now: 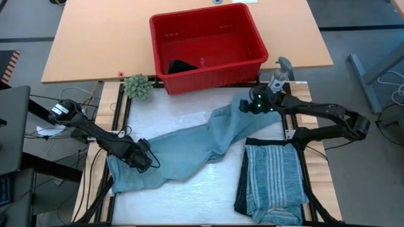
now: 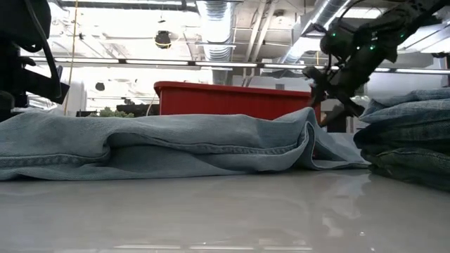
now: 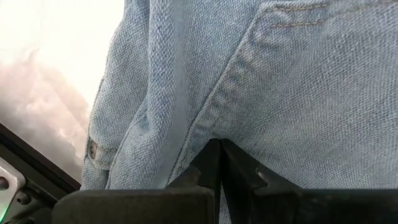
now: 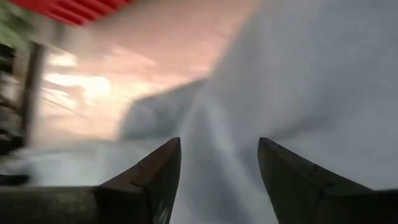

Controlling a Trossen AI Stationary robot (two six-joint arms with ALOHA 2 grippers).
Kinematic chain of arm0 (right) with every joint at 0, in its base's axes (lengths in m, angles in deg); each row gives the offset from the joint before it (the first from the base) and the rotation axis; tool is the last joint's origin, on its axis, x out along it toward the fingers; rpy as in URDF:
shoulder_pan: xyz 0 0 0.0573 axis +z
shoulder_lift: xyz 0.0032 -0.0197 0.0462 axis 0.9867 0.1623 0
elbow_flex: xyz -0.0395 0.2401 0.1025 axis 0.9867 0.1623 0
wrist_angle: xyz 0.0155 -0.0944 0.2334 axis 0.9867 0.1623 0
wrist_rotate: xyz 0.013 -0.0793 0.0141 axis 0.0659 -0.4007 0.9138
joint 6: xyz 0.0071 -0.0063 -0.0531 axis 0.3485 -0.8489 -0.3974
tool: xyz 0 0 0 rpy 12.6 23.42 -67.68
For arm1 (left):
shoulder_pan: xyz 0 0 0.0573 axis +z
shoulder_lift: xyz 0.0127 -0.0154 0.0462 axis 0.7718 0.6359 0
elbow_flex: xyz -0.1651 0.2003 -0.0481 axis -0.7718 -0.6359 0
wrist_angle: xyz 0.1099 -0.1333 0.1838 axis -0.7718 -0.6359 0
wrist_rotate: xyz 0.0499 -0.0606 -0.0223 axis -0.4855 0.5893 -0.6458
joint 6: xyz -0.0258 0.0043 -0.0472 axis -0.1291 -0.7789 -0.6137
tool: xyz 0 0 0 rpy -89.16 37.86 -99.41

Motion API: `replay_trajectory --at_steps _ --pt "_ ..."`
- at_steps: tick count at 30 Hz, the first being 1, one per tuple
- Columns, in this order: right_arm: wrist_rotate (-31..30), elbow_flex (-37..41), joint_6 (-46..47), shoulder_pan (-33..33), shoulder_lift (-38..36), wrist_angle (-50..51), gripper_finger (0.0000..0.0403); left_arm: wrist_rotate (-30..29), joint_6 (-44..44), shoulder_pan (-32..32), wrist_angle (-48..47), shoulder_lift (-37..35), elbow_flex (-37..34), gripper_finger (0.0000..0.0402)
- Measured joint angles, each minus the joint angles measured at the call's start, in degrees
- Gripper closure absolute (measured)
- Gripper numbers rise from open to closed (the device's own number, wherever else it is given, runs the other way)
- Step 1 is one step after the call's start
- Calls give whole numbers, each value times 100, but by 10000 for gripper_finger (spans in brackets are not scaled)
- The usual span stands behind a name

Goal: Fold Laundry from Bin
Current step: Fold the light blue denim pants

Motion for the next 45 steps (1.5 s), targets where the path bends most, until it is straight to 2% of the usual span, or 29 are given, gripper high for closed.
replay_trajectory --at_steps 3,6,8,10,14,16,20,29,38,45 --pt "-115 -233 -297 -8 -101 1156 181 8 4 0 1 0 0 400" --pt "-730 -338 236 37 -191 2406 197 2 -90 0 1 0 0 400" --pt "-877 -305 706 113 -213 2545 202 2 -139 2 9 0 0 400" --pt "-1041 -290 759 150 -207 2551 202 -4 -187 1 28 -2 0 400" --pt "-2320 -282 938 -80 -179 2805 194 -5 -228 1 78 -2 0 400" --pt "-2752 -284 878 -283 -194 2935 192 22 -227 2 93 -2 0 400" --pt "-2678 -284 283 -891 -170 3180 190 35 -240 2 101 -2 0 400" --pt "-2420 -286 -174 -1944 -21 3005 190 26 -229 2 112 -1 0 400" --pt "-2181 -286 -557 -2081 898 2088 190 82 -225 2 119 -2 0 400" --pt "-1985 -288 -637 -2196 1656 2106 196 188 -239 2 141 -2 4 400"
